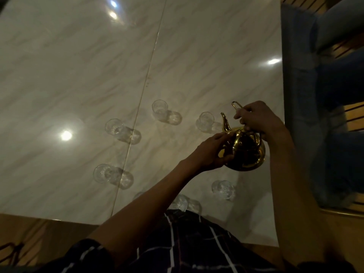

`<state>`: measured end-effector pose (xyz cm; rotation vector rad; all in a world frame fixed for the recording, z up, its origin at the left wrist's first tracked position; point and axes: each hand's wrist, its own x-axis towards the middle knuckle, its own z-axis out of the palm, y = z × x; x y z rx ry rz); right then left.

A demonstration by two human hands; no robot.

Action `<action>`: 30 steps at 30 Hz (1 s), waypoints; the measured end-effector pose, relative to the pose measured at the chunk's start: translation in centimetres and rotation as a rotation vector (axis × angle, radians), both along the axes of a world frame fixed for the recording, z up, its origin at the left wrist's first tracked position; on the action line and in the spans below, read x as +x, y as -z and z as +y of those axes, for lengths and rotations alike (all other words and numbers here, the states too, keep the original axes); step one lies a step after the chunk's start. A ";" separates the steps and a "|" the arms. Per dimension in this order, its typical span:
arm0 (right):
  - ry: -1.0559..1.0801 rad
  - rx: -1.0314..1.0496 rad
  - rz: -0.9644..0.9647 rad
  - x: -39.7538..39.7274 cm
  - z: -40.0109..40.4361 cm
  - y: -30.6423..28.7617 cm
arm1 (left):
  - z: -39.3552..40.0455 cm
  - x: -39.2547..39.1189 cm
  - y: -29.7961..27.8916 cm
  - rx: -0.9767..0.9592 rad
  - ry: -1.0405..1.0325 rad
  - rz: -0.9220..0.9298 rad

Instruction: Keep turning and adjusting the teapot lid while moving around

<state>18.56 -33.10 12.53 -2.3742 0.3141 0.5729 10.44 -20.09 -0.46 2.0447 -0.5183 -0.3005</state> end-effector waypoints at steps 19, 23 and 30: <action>-0.027 -0.016 -0.016 -0.2 0.2 -1.3 | 0.0 -0.1 -0.8 0.000 -0.018 -0.024; -0.042 -0.017 -0.018 -0.2 0.1 -1.4 | -0.1 -0.3 -0.9 0.002 -0.018 -0.028; -0.037 -0.008 -0.008 -0.4 0.0 -1.3 | -0.1 -0.5 -0.7 0.009 -0.010 -0.015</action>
